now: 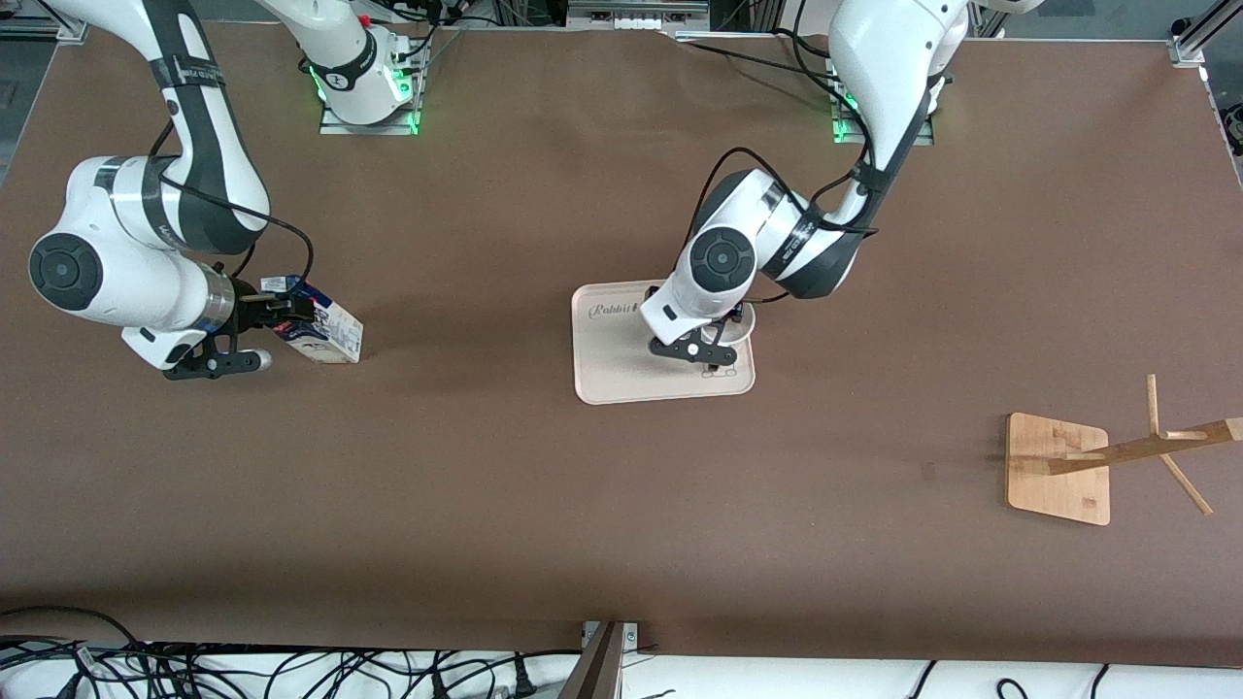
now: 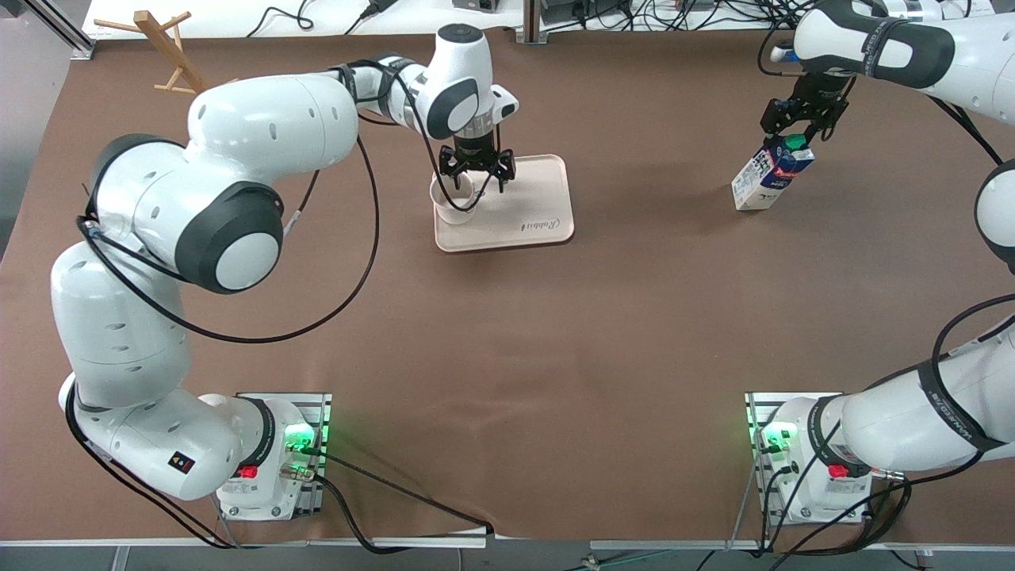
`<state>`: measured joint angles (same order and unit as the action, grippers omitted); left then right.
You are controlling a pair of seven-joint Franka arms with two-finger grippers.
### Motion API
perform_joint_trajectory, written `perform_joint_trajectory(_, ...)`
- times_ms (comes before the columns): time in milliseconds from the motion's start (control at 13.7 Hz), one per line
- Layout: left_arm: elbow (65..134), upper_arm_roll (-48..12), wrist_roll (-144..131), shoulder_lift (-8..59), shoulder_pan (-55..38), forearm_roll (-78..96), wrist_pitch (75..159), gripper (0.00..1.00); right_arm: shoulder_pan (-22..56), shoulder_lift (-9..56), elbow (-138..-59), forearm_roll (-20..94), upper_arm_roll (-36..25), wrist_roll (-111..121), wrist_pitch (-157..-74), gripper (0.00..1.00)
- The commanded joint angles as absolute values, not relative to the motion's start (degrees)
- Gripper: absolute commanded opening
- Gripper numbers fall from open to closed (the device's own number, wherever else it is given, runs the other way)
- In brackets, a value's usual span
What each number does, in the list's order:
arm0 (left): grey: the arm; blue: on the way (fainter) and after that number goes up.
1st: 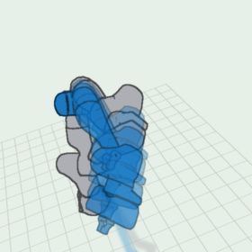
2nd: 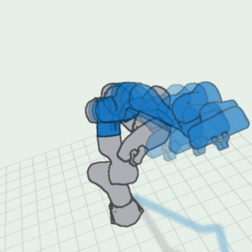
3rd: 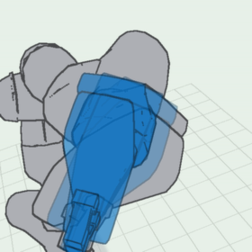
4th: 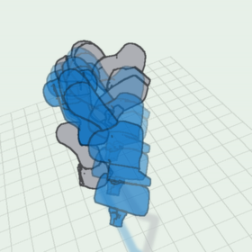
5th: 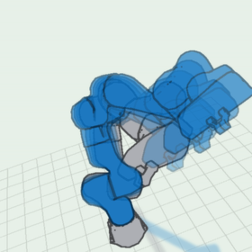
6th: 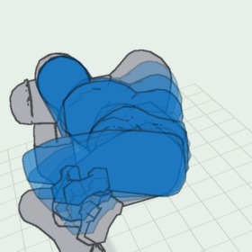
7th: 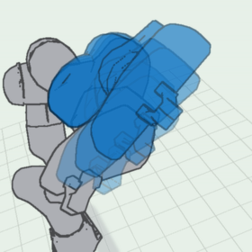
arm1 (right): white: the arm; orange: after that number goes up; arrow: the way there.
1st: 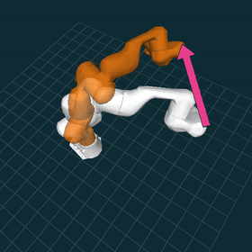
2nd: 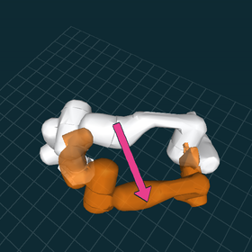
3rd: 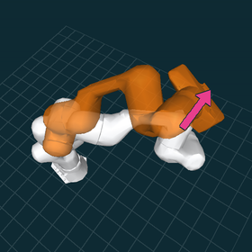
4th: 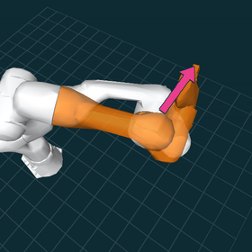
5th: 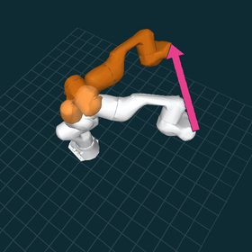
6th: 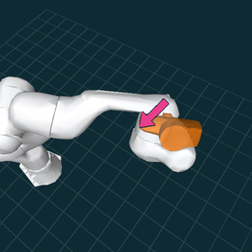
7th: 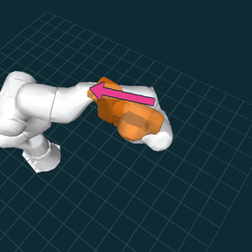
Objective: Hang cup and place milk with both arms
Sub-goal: 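Set the carton on the table while the left gripper grasps the mug handle, then lift the white mug with the left gripper toward the wooden stand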
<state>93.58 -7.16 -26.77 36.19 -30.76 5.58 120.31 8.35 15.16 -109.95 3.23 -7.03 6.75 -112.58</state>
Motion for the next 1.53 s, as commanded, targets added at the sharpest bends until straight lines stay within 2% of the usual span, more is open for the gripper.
perform_joint_trajectory(0, 94.13, -6.86, -23.57, 36.65, -30.76, 5.19, 121.20, 0.62, 7.30, 11.44, -108.03, 2.99, -6.50, 7.03, -108.22, 1.00)
perform_joint_trajectory(146, 94.66, -6.59, -21.28, 36.56, -30.50, 5.19, 120.85, 0.09, 6.07, 8.37, -105.83, 3.16, -6.68, 7.03, -105.83, 1.00)
perform_joint_trajectory(219, 94.66, -6.42, -21.18, 36.48, -30.32, 5.19, 120.68, 0.00, 5.54, 7.31, -105.47, 3.69, -6.68, 7.03, -105.82, 1.00)
perform_joint_trajectory(438, 94.66, -6.07, -21.27, 35.34, -29.71, 5.27, 119.18, 0.00, 5.01, 5.54, -100.13, 2.90, -6.59, 7.12, -104.51, 1.00)
perform_joint_trajectory(802, 94.31, -6.06, -21.62, 30.87, -26.47, 5.27, 114.18, 0.00, 3.87, 3.60, -95.64, 3.69, -6.86, 7.38, -96.26, 1.00)
perform_joint_trajectory(1167, 92.82, -5.89, -6.73, 20.67, -11.89, 5.45, 106.28, 0.00, 1.06, 1.24, -91.93, 2.90, -6.86, 7.73, -91.76, 1.00)
perform_joint_trajectory(1458, 87.64, 2.79, -1.68, 16.96, -9.58, 5.36, 103.01, 0.00, 0.09, -0.70, -91.59, 2.82, -6.86, 7.30, -89.14, 1.00)
